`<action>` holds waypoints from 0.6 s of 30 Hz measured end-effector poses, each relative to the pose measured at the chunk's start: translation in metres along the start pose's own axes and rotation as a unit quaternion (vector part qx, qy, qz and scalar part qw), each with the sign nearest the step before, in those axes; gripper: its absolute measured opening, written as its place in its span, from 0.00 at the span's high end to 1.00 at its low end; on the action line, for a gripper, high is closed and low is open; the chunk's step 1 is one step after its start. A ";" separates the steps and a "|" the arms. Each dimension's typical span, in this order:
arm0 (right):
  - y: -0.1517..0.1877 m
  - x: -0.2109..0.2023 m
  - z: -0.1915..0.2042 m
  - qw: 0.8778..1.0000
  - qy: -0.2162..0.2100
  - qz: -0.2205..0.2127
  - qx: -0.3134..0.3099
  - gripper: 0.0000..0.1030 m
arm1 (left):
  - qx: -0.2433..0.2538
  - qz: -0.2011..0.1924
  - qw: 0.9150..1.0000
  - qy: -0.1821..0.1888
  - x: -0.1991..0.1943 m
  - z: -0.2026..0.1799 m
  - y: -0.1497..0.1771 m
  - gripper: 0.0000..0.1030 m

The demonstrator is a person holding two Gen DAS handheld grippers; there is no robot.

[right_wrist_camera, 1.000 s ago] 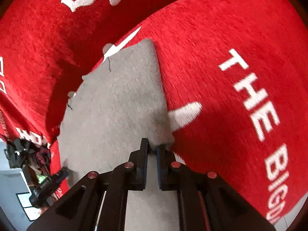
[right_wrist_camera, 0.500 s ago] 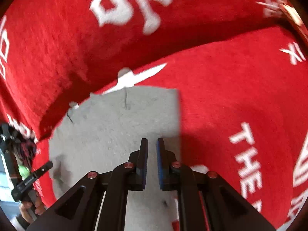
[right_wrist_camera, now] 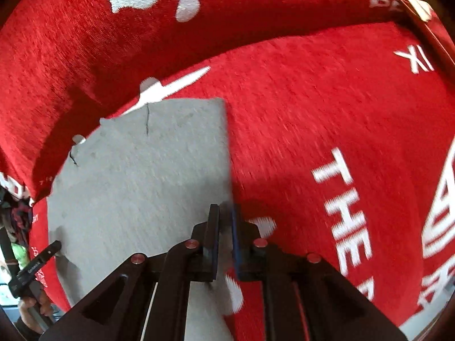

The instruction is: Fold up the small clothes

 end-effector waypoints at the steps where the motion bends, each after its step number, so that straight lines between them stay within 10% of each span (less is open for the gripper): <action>1: 0.005 -0.004 -0.002 1.000 -0.001 0.004 0.006 0.90 | -0.003 0.004 1.000 -0.002 -0.003 0.001 0.002 0.34; 18: 0.090 -0.037 0.002 0.996 -0.037 0.081 0.019 0.64 | 0.047 0.045 0.998 0.024 -0.044 -0.070 0.028 0.34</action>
Point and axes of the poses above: each gripper's, at about its wrist camera, not at the fingertips, and x roughly the way its jaws point, z to its left, y to its underside, the point moved 9 cm from there along x, roughly the way its jaws point, and after that the axes turned 13 degrees about x, right-handed, at the moved point
